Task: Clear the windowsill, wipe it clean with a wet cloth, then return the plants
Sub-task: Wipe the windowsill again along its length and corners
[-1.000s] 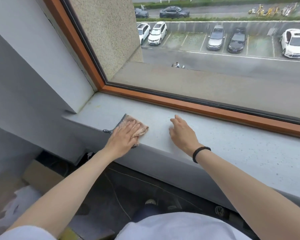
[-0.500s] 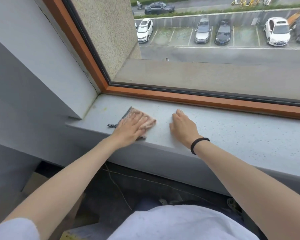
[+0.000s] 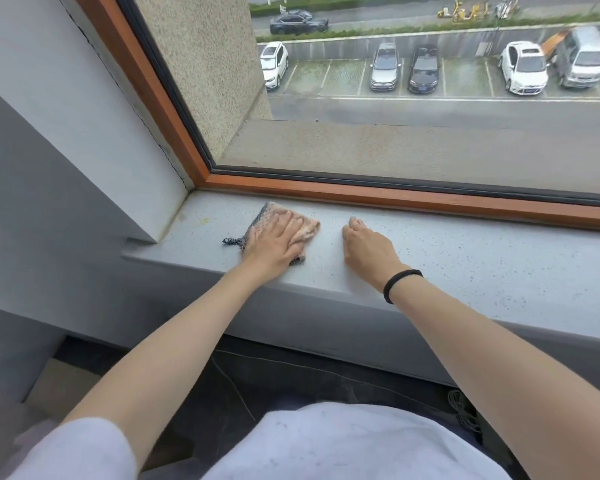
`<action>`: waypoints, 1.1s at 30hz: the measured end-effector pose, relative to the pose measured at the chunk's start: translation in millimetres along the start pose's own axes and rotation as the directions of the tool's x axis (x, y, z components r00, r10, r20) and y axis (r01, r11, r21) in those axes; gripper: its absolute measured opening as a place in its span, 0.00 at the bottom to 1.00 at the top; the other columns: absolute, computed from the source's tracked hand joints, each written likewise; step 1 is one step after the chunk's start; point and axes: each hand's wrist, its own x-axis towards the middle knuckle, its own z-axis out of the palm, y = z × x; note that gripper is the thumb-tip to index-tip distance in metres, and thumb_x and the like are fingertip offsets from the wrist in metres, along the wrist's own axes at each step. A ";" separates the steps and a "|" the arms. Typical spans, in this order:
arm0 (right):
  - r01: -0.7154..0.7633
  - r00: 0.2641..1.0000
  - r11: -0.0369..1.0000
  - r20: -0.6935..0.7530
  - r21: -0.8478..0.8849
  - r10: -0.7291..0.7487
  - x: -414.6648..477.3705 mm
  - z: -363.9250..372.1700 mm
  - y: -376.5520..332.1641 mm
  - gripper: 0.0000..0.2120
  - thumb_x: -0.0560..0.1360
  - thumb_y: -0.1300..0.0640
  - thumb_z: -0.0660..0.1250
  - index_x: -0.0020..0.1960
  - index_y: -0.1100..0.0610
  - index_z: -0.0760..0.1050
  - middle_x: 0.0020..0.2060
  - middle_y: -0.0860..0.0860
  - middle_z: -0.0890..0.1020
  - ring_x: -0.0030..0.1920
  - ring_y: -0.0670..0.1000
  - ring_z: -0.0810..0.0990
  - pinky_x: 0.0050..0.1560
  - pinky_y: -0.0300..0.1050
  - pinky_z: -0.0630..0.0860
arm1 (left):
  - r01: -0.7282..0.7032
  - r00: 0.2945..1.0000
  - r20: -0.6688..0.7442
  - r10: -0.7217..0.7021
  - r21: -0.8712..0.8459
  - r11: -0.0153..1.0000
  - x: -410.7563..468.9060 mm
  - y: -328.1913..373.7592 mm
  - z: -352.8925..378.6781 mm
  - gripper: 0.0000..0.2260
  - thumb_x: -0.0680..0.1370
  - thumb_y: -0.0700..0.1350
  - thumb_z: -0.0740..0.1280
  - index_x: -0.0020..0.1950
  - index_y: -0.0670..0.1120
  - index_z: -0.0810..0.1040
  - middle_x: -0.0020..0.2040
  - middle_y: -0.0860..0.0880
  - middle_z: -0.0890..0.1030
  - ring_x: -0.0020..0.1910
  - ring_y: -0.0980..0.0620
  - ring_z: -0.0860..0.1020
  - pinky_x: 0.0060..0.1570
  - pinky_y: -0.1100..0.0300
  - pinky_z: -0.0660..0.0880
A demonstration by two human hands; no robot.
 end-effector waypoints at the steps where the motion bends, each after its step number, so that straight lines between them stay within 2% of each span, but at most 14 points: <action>1: -0.004 1.000 1.000 0.019 0.012 0.004 -0.2 0.2 -0.7 0.09 0.76 0.68 0.51 0.49 0.63 0.70 0.50 0.56 0.71 0.38 0.52 0.66 0.36 0.44 0.63 | 0.053 0.999 0.012 -0.052 -0.013 0.999 6.0 7.5 0.0 0.24 0.82 0.58 0.47 0.77 0.59 0.45 0.78 0.56 0.41 0.77 0.54 0.41 0.72 0.39 0.39; 3: -0.001 0.999 1.000 0.045 0.025 0.000 0.6 1.2 0.4 0.10 0.75 0.69 0.51 0.49 0.63 0.69 0.50 0.56 0.71 0.39 0.53 0.68 0.36 0.44 0.64 | 0.065 0.997 0.037 -0.064 -0.020 0.998 3.6 21.6 2.2 0.24 0.82 0.58 0.47 0.77 0.58 0.44 0.78 0.55 0.40 0.76 0.52 0.38 0.71 0.39 0.36; 7: 0.015 0.998 1.000 0.068 0.014 -0.016 2.5 2.4 4.5 0.10 0.75 0.69 0.52 0.51 0.63 0.69 0.51 0.56 0.70 0.45 0.56 0.74 0.38 0.44 0.66 | -0.173 0.984 0.054 0.169 0.081 0.982 -38.0 17.3 7.9 0.24 0.82 0.59 0.46 0.77 0.59 0.43 0.77 0.57 0.39 0.76 0.55 0.38 0.74 0.42 0.40; 9: 0.018 0.997 1.000 0.074 0.001 -0.018 3.3 3.8 6.2 0.10 0.75 0.69 0.51 0.52 0.63 0.69 0.54 0.56 0.71 0.50 0.57 0.74 0.40 0.45 0.69 | -0.195 0.981 0.030 0.193 0.131 0.972 -38.5 2.3 6.2 0.25 0.81 0.62 0.44 0.76 0.60 0.41 0.76 0.58 0.39 0.76 0.57 0.39 0.74 0.44 0.42; 11: 0.031 0.995 0.999 0.099 -0.012 -0.030 3.1 7.1 5.2 0.13 0.77 0.69 0.51 0.58 0.64 0.69 0.62 0.59 0.69 0.63 0.58 0.71 0.50 0.46 0.75 | -0.067 0.998 0.011 0.066 0.109 0.992 -20.6 -6.4 2.7 0.27 0.80 0.63 0.44 0.76 0.60 0.41 0.77 0.57 0.38 0.76 0.56 0.39 0.74 0.42 0.42; 12: 0.040 0.993 0.999 0.115 -0.025 -0.037 2.2 8.1 4.9 0.16 0.78 0.68 0.51 0.63 0.65 0.67 0.68 0.60 0.66 0.70 0.58 0.65 0.59 0.47 0.73 | 0.029 1.000 -0.002 -0.029 0.071 0.997 -8.2 -5.5 1.5 0.27 0.80 0.63 0.45 0.77 0.59 0.41 0.77 0.56 0.39 0.76 0.55 0.39 0.73 0.40 0.41; 14: 0.055 0.992 0.997 0.120 -0.049 -0.049 0.6 5.5 3.7 0.19 0.79 0.68 0.50 0.69 0.65 0.62 0.74 0.60 0.59 0.75 0.56 0.57 0.67 0.48 0.67 | 0.143 0.989 -0.032 -0.143 0.004 0.990 10.8 8.8 0.9 0.27 0.80 0.62 0.45 0.77 0.58 0.42 0.78 0.55 0.39 0.76 0.52 0.38 0.70 0.38 0.37; 16: 0.083 0.988 0.994 0.132 -0.065 -0.074 -1.8 2.4 3.5 0.22 0.78 0.69 0.49 0.73 0.66 0.57 0.75 0.60 0.55 0.76 0.56 0.54 0.70 0.47 0.62 | 0.062 0.998 -0.018 -0.062 0.003 0.998 10.6 28.0 3.8 0.26 0.81 0.61 0.46 0.77 0.59 0.41 0.77 0.54 0.38 0.76 0.51 0.37 0.69 0.38 0.35; 20: 0.125 0.983 0.990 0.143 -0.063 -0.115 -4.2 -0.6 4.2 0.26 0.78 0.69 0.49 0.76 0.66 0.50 0.76 0.61 0.52 0.77 0.56 0.50 0.74 0.47 0.55 | -0.261 0.965 0.049 0.257 0.094 0.961 -17.9 10.7 7.0 0.24 0.82 0.59 0.46 0.76 0.60 0.42 0.77 0.58 0.39 0.75 0.57 0.37 0.73 0.45 0.37; 22: 0.128 0.984 0.991 0.134 -0.046 -0.121 -3.1 -0.7 4.9 0.26 0.78 0.70 0.48 0.75 0.65 0.51 0.76 0.61 0.51 0.77 0.56 0.50 0.74 0.46 0.55 | -0.209 0.978 0.027 0.207 0.090 0.974 -10.4 -18.6 0.5 0.24 0.82 0.60 0.46 0.76 0.61 0.41 0.76 0.59 0.39 0.75 0.58 0.38 0.74 0.45 0.41; 25: 0.130 0.981 0.992 0.145 -0.010 -0.127 -4.1 -1.5 3.4 0.26 0.78 0.72 0.48 0.76 0.65 0.51 0.76 0.60 0.51 0.77 0.56 0.49 0.74 0.46 0.55 | 0.069 0.997 -0.018 -0.069 -0.016 0.998 16.5 -32.8 -9.9 0.24 0.82 0.58 0.47 0.77 0.60 0.45 0.78 0.56 0.41 0.77 0.53 0.41 0.73 0.38 0.44; 26: 0.131 0.981 0.991 0.146 -0.001 -0.129 -3.8 -1.8 3.7 0.26 0.78 0.72 0.49 0.76 0.65 0.51 0.76 0.60 0.50 0.77 0.56 0.49 0.74 0.46 0.54 | 0.099 0.995 -0.020 -0.100 -0.043 0.994 25.5 -22.8 -11.4 0.23 0.82 0.57 0.48 0.77 0.59 0.46 0.78 0.55 0.42 0.77 0.52 0.41 0.72 0.37 0.43; 30: 0.142 0.980 0.990 0.140 0.006 -0.141 -0.7 0.2 4.7 0.28 0.78 0.70 0.50 0.77 0.64 0.48 0.77 0.58 0.50 0.77 0.54 0.48 0.74 0.45 0.54 | -0.080 0.997 0.015 0.081 -0.076 0.994 35.2 43.6 -5.6 0.23 0.83 0.54 0.49 0.77 0.57 0.47 0.78 0.55 0.43 0.77 0.53 0.41 0.71 0.38 0.39; 33: 0.141 0.979 0.990 0.147 0.014 -0.142 1.2 1.0 4.9 0.29 0.78 0.69 0.51 0.77 0.62 0.47 0.77 0.57 0.51 0.77 0.53 0.48 0.74 0.44 0.54 | -0.194 0.980 0.029 0.195 -0.060 0.979 30.6 38.5 -10.0 0.23 0.83 0.54 0.49 0.77 0.57 0.46 0.78 0.56 0.43 0.77 0.55 0.42 0.74 0.44 0.40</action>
